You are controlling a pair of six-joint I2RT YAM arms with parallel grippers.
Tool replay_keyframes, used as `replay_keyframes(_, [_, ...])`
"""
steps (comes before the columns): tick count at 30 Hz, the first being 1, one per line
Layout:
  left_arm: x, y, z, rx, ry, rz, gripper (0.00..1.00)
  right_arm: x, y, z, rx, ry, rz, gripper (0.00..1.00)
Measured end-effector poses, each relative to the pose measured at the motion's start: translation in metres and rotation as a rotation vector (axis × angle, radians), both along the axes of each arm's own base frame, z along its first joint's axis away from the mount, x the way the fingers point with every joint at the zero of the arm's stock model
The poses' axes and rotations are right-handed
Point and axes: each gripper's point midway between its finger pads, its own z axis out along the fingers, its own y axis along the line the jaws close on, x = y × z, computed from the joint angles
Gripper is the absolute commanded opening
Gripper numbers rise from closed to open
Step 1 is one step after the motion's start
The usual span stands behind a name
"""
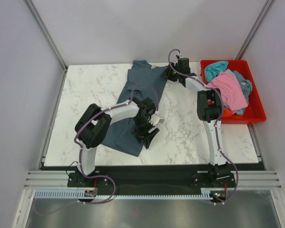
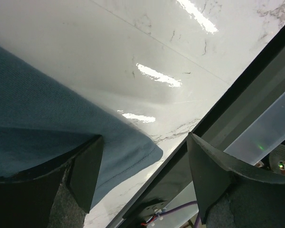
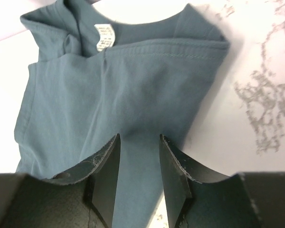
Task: Fold and stack the t-shirts
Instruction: Fold the tshirt
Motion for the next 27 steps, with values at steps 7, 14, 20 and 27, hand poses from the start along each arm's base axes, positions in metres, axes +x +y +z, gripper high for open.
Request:
replay_keyframes(7, [-0.008,-0.019,0.001,-0.005,0.071,-0.012,0.78,0.009,-0.005,-0.003,0.029,-0.007,-0.023,0.47])
replay_keyframes(14, [-0.026,-0.054,0.002,-0.024,0.07,-0.11,0.78,0.012,-0.003,-0.002,0.046,-0.012,-0.029,0.47])
replay_keyframes(20, [-0.029,-0.076,0.003,-0.044,0.081,-0.138,0.82,0.015,-0.002,-0.002,0.055,-0.02,-0.032,0.48])
replay_keyframes(27, [-0.024,-0.082,0.007,-0.044,0.047,-0.146,0.99,0.017,-0.004,-0.001,0.054,-0.028,-0.034,0.55])
